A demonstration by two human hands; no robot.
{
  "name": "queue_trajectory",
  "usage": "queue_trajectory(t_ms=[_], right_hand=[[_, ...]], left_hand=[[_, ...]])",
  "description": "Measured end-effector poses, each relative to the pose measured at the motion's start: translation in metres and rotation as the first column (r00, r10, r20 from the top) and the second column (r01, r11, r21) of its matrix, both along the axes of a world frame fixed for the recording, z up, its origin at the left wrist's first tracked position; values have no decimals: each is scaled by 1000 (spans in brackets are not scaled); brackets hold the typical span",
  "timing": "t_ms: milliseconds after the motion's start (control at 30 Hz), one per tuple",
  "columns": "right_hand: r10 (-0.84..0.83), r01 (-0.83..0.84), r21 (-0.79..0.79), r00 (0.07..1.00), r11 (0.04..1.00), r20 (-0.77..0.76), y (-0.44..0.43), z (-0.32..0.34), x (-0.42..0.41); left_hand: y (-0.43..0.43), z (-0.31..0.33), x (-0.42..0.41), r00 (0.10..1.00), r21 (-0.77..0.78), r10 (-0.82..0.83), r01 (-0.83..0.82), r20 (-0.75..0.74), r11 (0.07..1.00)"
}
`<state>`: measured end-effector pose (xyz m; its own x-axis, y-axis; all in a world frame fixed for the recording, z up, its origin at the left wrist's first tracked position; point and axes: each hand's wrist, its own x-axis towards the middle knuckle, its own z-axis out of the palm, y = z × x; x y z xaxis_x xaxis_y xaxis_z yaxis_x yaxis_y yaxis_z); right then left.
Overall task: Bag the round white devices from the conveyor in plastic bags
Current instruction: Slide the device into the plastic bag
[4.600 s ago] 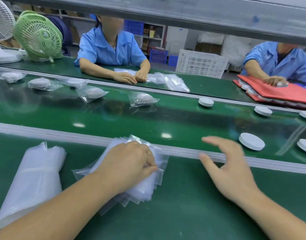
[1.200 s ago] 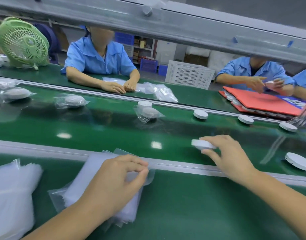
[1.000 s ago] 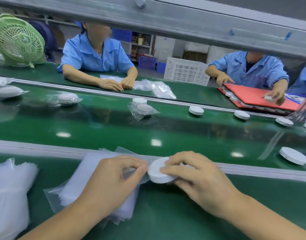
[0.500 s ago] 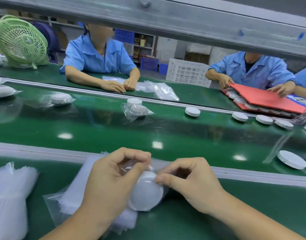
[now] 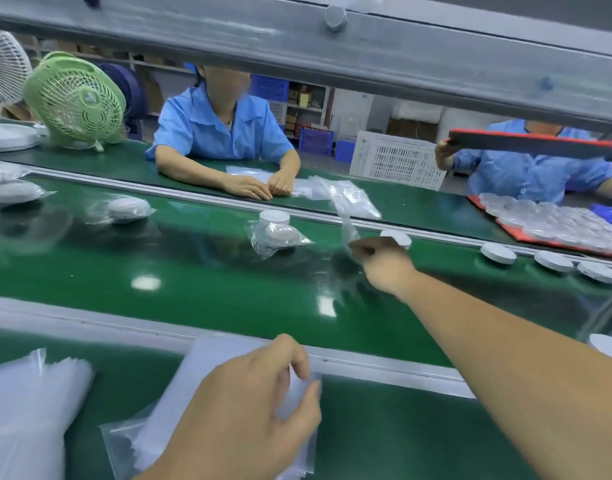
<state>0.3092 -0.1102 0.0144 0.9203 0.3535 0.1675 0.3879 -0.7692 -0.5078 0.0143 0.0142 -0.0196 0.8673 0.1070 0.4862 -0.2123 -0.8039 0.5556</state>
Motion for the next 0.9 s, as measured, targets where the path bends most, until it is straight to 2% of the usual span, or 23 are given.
queue_trajectory(t_ms=[67,133,167,267,333,433,600,700,900], right_hand=[[67,-67,2,997,998,-44,7,-7,-11],[163,-163,-9,986,987,-41,7,-13,-32],[194,-194,6,981,981,-31,3,-15,-45],[267,-255,153,962,955,-63,-20,-25,-95],[337,-320,187,940,929,-61,-45,-32,-133],[395,-396,121,918,910,28,-82,-47,-182],[351,-345,-67,925,936,144,-94,-56,-202],[356,-335,-144,919,931,167,-90,-57,-203],[311,-304,-68,925,950,216,-93,-59,-205]], left_hand=[[-1,4,-4,997,-99,-56,62,58,993],[-1,7,-5,991,-220,-119,128,55,967],[0,7,-5,991,-226,-127,132,40,965],[6,6,-2,998,-66,-33,30,-45,997],[8,4,0,995,58,57,-52,-79,997],[13,1,2,989,99,94,-83,-112,992],[10,-7,4,977,321,76,-8,-200,947],[7,-6,3,977,338,81,-10,-196,941],[7,-8,4,974,354,90,-10,-210,935]])
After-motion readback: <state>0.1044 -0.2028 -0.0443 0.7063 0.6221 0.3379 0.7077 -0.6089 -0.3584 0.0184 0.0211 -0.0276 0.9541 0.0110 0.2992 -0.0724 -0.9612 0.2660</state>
